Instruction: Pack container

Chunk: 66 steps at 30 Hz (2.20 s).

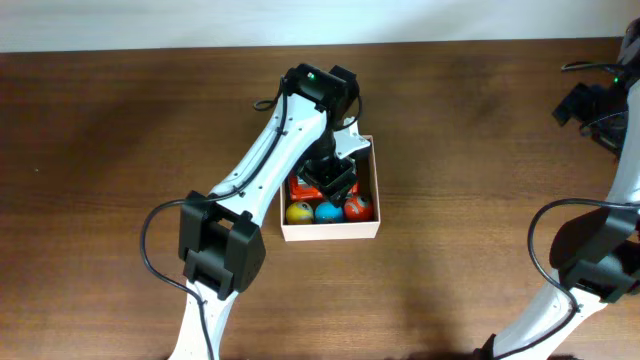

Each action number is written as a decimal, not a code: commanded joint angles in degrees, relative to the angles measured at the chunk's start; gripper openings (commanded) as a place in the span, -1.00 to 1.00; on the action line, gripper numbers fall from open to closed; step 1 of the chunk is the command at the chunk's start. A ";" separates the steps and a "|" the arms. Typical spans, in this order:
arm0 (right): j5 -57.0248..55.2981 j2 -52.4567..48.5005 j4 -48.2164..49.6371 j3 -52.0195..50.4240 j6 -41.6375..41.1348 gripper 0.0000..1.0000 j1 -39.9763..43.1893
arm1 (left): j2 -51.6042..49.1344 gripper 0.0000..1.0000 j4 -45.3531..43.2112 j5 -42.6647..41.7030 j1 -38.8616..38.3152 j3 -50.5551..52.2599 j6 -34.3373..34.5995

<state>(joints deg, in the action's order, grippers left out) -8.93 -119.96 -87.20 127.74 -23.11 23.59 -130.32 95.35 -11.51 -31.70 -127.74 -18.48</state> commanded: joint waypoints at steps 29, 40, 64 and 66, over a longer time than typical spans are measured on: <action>-0.11 1.60 -0.04 1.07 0.20 0.97 0.04 | 10.29 0.67 -1.84 5.42 10.08 -13.53 11.32; -0.11 1.60 -0.04 1.07 0.20 0.97 0.04 | 13.25 0.85 -3.82 5.42 22.93 -13.53 18.23; -0.11 1.60 -0.04 1.07 0.20 0.97 0.04 | 13.25 0.99 -6.01 5.38 26.58 -13.53 22.77; -0.11 1.60 -0.04 1.07 0.20 0.97 0.04 | 13.25 0.99 -4.87 5.35 26.58 -13.53 22.77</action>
<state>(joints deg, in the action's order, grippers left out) -8.93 -119.96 -87.20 127.74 -23.14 23.59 -117.54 89.41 -6.37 -5.17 -140.59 3.75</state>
